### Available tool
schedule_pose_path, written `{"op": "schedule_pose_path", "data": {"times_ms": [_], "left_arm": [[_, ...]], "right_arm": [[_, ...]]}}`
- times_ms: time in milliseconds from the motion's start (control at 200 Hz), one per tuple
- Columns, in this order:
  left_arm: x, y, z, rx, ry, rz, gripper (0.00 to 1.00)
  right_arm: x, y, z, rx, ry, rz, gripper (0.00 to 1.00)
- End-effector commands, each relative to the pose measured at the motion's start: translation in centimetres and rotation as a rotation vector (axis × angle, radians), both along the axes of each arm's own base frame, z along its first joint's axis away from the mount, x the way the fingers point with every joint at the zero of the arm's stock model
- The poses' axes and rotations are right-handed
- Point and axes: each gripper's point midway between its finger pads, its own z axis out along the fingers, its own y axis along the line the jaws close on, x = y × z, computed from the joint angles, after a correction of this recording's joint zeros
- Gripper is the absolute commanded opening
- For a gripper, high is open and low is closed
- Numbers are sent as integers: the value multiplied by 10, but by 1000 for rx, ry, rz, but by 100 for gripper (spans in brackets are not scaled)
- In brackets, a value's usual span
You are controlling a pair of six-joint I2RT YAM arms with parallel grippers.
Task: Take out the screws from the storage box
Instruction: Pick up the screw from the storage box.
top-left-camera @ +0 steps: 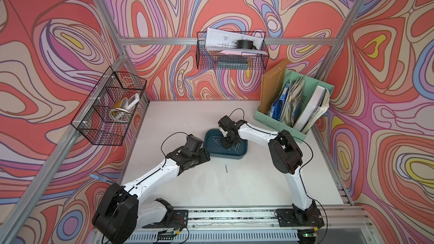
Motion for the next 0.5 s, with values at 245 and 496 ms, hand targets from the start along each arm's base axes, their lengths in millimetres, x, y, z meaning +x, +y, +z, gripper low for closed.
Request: {"op": "schedule_pose_path", "data": {"times_ms": [245, 496], "left_arm": [[-5, 1, -7, -21, 14, 5, 73], [-10, 1, -7, -35, 15, 4, 73]], "right_arm": [[-15, -6, -33, -102, 56, -26, 19], [-15, 1, -27, -88, 48, -53, 3]]}}
